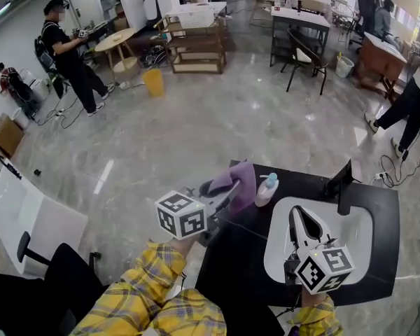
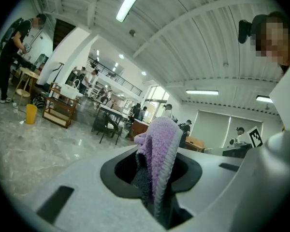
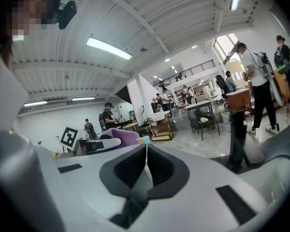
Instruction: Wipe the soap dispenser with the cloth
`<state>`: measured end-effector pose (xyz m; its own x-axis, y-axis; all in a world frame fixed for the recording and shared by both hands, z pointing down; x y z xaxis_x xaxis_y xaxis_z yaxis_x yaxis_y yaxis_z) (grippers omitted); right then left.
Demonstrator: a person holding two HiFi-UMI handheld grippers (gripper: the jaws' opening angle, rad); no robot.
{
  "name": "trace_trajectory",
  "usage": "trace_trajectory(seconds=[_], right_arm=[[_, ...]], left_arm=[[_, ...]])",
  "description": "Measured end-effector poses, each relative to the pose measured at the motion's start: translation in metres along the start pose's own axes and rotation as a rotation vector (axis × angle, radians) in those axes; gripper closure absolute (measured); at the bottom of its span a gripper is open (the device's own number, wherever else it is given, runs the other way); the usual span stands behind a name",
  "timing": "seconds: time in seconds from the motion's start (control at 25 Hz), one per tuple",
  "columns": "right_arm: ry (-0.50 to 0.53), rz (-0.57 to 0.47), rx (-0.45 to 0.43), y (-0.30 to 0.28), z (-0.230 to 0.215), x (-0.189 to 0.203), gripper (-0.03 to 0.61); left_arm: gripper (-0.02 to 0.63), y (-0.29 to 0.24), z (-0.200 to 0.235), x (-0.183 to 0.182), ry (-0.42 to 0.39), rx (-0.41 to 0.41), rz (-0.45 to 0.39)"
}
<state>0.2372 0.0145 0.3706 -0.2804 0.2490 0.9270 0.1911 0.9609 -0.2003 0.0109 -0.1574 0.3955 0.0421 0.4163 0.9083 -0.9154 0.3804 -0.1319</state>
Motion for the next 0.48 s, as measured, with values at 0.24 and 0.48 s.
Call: trace_trajectory(seconds=[0.24, 0.48], right_arm=[[0.045, 0.028, 0.075, -0.027, 0.004, 0.006, 0.571], [0.054, 0.064, 0.084, -0.054, -0.001, 0.012, 0.571]], left_arm=[[0.526, -0.020, 0.022, -0.010, -0.075, 0.136, 0.067], [0.526, -0.034, 0.034, -0.014, -0.078, 0.216, 0.103]])
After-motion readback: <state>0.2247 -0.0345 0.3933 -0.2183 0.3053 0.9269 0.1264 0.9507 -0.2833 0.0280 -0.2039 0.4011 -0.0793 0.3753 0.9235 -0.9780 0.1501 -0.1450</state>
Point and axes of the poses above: the fingertips, and each gripper's own axes: y backward along the fingers, z to its left, x out of its underside, the point moved 10 cm from there along y, backward along the fingers, and after that the axes turned 1 degree about -x, right-handed, at the moved point
